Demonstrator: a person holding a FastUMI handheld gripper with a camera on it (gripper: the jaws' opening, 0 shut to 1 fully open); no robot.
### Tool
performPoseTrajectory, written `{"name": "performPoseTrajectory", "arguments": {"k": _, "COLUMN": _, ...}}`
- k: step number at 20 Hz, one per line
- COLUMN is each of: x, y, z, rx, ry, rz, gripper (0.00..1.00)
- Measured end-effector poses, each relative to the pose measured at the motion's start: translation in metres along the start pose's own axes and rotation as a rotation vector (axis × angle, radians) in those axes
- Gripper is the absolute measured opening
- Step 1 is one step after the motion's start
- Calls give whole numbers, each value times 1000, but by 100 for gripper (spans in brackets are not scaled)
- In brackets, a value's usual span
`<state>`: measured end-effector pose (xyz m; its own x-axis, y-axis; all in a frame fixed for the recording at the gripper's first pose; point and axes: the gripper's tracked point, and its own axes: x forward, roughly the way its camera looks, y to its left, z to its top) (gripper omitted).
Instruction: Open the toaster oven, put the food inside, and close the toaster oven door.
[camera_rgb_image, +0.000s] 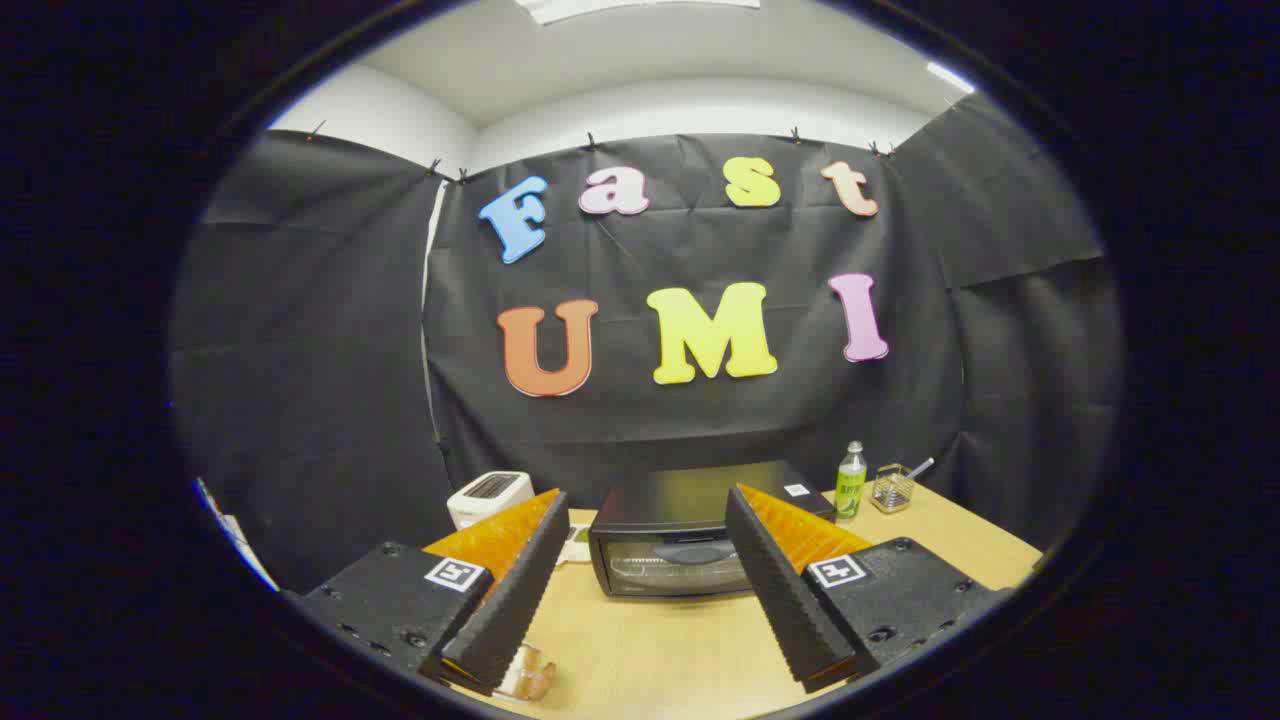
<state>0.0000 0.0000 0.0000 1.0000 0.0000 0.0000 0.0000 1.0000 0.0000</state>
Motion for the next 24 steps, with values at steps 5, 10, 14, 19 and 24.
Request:
{"name": "performPoseTrajectory", "arguments": {"k": 5, "x": 5, "y": -20, "z": -3, "rx": -3, "ry": 7, "rz": -35, "gripper": 100}}
{"name": "performPoseTrajectory", "arguments": {"k": 10, "x": 8, "y": -30, "z": -6, "rx": -33, "ry": -9, "rz": -42, "gripper": 100}}
{"name": "performPoseTrajectory", "arguments": {"k": 14, "x": 10, "y": -37, "z": -12, "rx": -5, "ry": -3, "rz": -60, "gripper": 100}}
{"name": "performPoseTrajectory", "arguments": {"k": 19, "x": 22, "y": -36, "z": -29, "rx": -45, "ry": 31, "rz": -64, "gripper": 100}}
{"name": "performPoseTrajectory", "arguments": {"k": 24, "x": 59, "y": -36, "z": -65, "rx": -160, "ry": 115, "rz": -78, "gripper": 100}}
